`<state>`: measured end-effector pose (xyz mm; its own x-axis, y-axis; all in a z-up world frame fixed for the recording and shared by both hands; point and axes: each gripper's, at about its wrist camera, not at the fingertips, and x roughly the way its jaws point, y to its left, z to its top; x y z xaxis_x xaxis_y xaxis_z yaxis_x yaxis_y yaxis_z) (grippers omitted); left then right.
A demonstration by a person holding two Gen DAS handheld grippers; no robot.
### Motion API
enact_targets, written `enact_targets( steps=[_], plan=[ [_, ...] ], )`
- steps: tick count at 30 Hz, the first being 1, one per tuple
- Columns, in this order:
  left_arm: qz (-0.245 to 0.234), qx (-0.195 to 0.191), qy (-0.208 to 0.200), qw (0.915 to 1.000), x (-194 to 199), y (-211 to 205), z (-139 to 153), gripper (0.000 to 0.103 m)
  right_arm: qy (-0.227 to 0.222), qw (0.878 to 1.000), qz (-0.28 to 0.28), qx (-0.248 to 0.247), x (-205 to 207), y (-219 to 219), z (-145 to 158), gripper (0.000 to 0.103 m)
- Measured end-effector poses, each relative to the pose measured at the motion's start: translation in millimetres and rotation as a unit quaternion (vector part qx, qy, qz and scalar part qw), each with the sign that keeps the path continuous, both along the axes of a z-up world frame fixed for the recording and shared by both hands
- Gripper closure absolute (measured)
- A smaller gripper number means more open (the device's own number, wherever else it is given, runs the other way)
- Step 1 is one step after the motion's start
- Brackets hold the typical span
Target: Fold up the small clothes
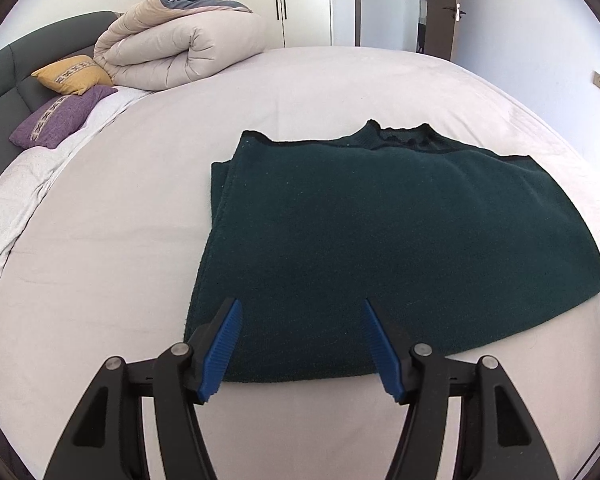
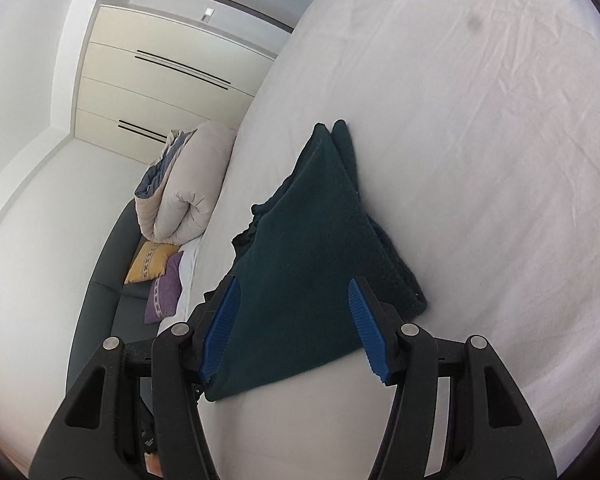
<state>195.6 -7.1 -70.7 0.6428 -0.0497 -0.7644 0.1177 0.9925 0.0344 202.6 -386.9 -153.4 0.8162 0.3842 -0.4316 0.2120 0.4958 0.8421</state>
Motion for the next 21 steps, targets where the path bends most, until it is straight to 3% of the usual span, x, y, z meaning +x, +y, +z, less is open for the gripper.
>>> enact_targets(
  steps=[12,21],
  plan=[
    [0.002,-0.017,0.003,0.9998,-5,-1,4,0.033,0.004,1.000,0.027,-0.006,-20,12,12,0.047],
    [0.030,-0.052,0.004,0.9982,-8,36,2,0.026,0.010,0.998,0.047,-0.039,-20,34,26,0.047]
  ],
)
